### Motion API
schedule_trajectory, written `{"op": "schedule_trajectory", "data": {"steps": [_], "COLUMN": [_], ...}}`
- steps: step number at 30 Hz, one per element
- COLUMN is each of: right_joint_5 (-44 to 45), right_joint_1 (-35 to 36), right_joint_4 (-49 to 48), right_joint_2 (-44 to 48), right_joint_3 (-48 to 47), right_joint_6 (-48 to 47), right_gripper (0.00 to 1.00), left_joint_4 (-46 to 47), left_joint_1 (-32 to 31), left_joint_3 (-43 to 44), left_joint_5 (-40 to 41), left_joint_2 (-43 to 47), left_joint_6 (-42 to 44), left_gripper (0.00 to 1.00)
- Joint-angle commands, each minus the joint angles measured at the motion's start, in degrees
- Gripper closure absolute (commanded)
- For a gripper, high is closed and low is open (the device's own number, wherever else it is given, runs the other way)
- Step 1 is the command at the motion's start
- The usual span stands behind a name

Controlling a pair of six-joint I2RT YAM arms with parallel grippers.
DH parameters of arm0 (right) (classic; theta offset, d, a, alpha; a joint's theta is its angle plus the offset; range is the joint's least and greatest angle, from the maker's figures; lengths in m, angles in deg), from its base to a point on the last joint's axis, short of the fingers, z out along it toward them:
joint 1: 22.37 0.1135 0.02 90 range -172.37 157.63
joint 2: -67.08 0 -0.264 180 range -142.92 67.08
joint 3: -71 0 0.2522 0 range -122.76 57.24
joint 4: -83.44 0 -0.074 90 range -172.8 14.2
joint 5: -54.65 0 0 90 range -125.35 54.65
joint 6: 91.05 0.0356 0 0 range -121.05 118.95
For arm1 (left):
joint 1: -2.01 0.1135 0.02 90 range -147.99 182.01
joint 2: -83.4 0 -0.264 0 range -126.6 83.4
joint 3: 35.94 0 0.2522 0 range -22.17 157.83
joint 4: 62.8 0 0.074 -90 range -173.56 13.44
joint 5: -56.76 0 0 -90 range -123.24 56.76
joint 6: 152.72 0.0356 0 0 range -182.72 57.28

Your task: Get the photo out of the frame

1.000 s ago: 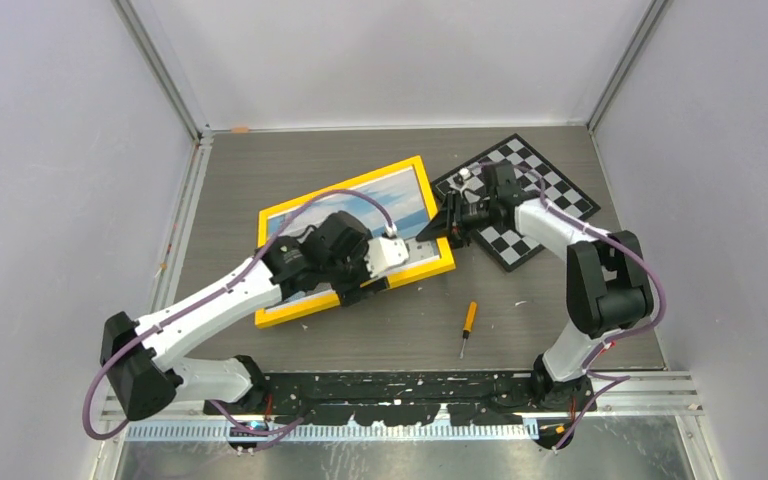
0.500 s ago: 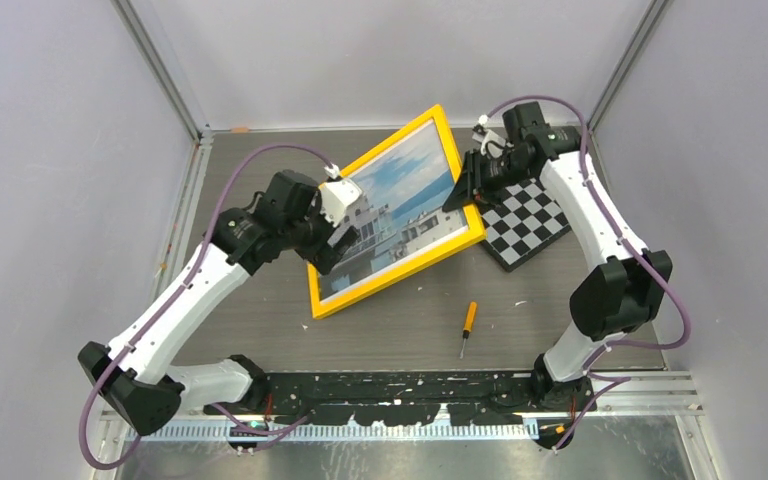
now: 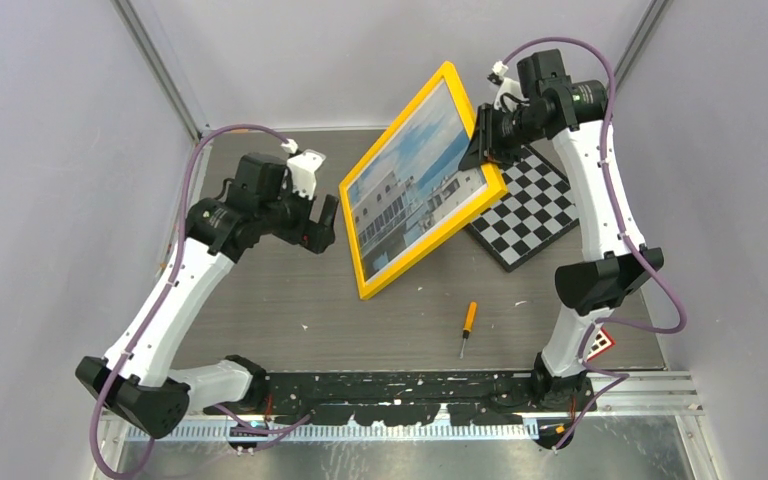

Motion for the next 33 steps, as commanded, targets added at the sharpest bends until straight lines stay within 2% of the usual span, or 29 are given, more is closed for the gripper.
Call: {"op": "schedule_trajectory", "data": {"steps": [1, 5, 9, 11, 13, 16, 18, 22, 27, 33], "right_joint_5": [0.1, -4.2, -0.4, -0.3, -0.3, -0.7, -1.2, 0.2, 4.8, 3.5], "right_joint_1": [0.2, 0.8, 2.2, 2.2, 2.2, 2.4, 2.4, 2.8, 3.9, 4.7], "right_joint_4": [-0.4, -1.0, -1.8, -2.6, -4.2, -5.3, -6.1, -7.2, -7.6, -8.7], "right_joint_2": [-0.4, 0.3, 0.9, 1.3, 2.1, 2.6, 3.0, 3.5, 4.2, 5.2], "right_joint_3": [-5.1, -3.6, -4.1, -3.4, -1.7, -0.5, -0.1, 0.9, 2.9, 5.1], "right_joint_6": [-1.0, -1.0, 1.4, 3.4, 5.6, 7.7, 8.6, 13.3, 19.6, 22.5], "right_gripper": [1.00, 0.99, 0.99, 0.99, 1.00, 1.00, 1.00, 0.99, 0.99, 0.99], "left_joint_4": [1.9, 7.2, 16.5, 18.6, 19.4, 21.3, 22.7, 27.8, 36.0, 39.1], "left_joint_1": [1.7, 5.6, 5.8, 3.5, -3.6, -17.4, -23.7, -31.4, -40.3, -42.3], "left_joint_3": [2.1, 0.9, -1.1, -0.9, -1.1, -2.1, -2.5, -4.4, -5.4, 0.1], "left_joint_5": [-3.7, -18.0, -21.0, -20.5, -12.3, 7.2, 11.6, 19.2, 35.6, 47.2], "left_joint_2": [0.9, 1.8, 2.8, 2.3, 2.1, 1.5, 0.9, -0.9, -7.0, -17.6], "left_joint_6": [-3.8, -1.9, 0.2, 0.4, 3.8, 8.6, 9.4, 9.3, 14.8, 17.2], "left_gripper": [0.08, 0.08, 0.06, 0.04, 0.05, 0.05, 0.02, 0.00, 0.00, 0.00]}}
